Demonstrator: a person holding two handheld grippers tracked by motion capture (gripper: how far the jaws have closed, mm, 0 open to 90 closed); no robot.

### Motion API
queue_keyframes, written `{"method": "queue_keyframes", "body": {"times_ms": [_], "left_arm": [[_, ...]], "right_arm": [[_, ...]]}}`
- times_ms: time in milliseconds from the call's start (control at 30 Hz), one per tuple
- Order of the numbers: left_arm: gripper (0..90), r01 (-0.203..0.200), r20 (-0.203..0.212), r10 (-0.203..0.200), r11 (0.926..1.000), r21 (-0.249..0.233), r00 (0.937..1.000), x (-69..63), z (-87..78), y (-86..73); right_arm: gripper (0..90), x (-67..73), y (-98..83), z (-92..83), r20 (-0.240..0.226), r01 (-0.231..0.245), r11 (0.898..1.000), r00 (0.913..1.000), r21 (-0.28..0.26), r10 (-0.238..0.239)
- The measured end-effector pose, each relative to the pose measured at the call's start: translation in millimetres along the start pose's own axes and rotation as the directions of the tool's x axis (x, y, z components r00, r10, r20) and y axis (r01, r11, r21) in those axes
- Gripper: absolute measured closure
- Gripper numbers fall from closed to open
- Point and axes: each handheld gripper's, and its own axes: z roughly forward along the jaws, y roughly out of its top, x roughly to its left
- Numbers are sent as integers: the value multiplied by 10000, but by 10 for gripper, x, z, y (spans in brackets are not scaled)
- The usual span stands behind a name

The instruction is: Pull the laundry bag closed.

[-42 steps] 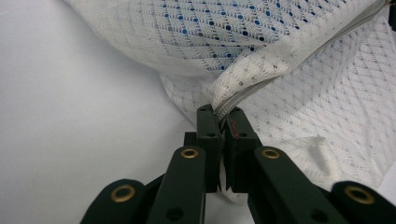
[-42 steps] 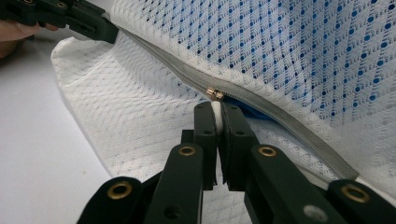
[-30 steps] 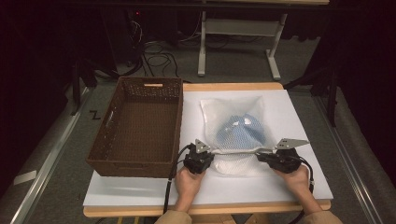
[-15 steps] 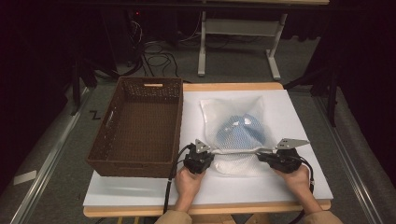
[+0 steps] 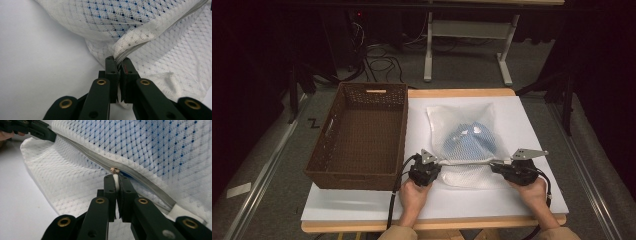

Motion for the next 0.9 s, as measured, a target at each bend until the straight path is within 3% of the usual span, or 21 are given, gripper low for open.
{"method": "queue_keyframes", "body": {"times_ms": [900], "left_arm": [[862,35,9,-35,10000,-4,10000,2,-2,0]], "right_arm": [[871,-48,-28,-21,157,-109,9999,9998,6,109]]}}
